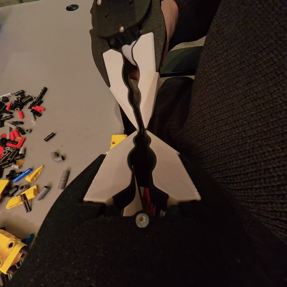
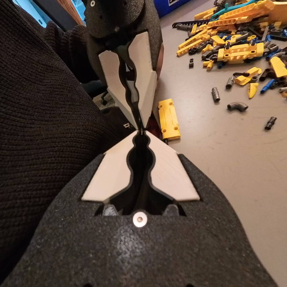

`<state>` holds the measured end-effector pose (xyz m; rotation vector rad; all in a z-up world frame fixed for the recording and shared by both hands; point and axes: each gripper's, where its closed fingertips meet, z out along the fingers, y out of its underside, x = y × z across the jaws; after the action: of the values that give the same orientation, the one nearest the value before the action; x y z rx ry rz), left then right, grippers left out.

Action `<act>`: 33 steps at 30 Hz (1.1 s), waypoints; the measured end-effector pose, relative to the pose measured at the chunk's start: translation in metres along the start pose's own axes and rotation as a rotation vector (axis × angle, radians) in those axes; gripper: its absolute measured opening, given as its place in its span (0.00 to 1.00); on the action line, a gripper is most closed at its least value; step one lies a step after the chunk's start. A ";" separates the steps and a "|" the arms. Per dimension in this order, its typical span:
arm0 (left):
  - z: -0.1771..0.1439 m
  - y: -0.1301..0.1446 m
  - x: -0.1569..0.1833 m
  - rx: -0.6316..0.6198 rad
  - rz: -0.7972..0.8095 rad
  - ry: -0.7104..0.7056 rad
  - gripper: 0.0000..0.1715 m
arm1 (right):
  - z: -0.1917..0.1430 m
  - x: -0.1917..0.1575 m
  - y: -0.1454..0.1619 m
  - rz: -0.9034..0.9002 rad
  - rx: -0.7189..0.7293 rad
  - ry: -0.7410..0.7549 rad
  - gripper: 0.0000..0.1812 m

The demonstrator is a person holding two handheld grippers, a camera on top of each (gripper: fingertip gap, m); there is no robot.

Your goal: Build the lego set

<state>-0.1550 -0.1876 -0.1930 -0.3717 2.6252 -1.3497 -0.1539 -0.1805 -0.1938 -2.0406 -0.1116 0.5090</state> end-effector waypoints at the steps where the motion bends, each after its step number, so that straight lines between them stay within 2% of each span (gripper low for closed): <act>1: 0.000 0.000 0.000 0.004 -0.005 0.003 0.02 | 0.000 0.000 0.000 0.001 -0.002 -0.003 0.02; 7: -0.004 -0.006 -0.011 0.045 -0.063 -0.050 0.05 | -0.008 0.007 -0.006 -0.029 0.014 0.049 0.02; 9: -0.005 -0.003 -0.018 0.034 -0.126 -0.059 0.22 | -0.014 0.017 -0.006 -0.032 0.005 0.107 0.02; 12: -0.002 0.006 -0.028 -0.011 -0.178 -0.099 0.34 | -0.021 0.034 0.003 -0.053 -0.053 0.204 0.02; 13: 0.000 0.009 -0.030 -0.032 -0.181 -0.106 0.35 | -0.023 0.039 0.006 -0.067 -0.081 0.234 0.02; 17: 0.008 0.022 -0.034 -0.136 -0.157 -0.140 0.32 | -0.020 0.047 0.015 -0.143 -0.181 0.291 0.02; 20: 0.011 0.025 -0.033 -0.162 -0.119 -0.144 0.14 | -0.013 0.045 0.015 -0.179 -0.204 0.279 0.02; 28: 0.012 0.023 -0.016 -0.157 -0.046 -0.067 0.14 | -0.009 0.035 0.017 -0.201 -0.205 0.245 0.02; 33: 0.012 0.023 -0.014 -0.154 -0.056 -0.037 0.14 | -0.006 0.028 0.020 -0.202 -0.185 0.241 0.02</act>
<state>-0.1415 -0.1797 -0.2182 -0.4899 2.7150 -1.1480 -0.1288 -0.1877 -0.2168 -2.2249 -0.2232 0.1284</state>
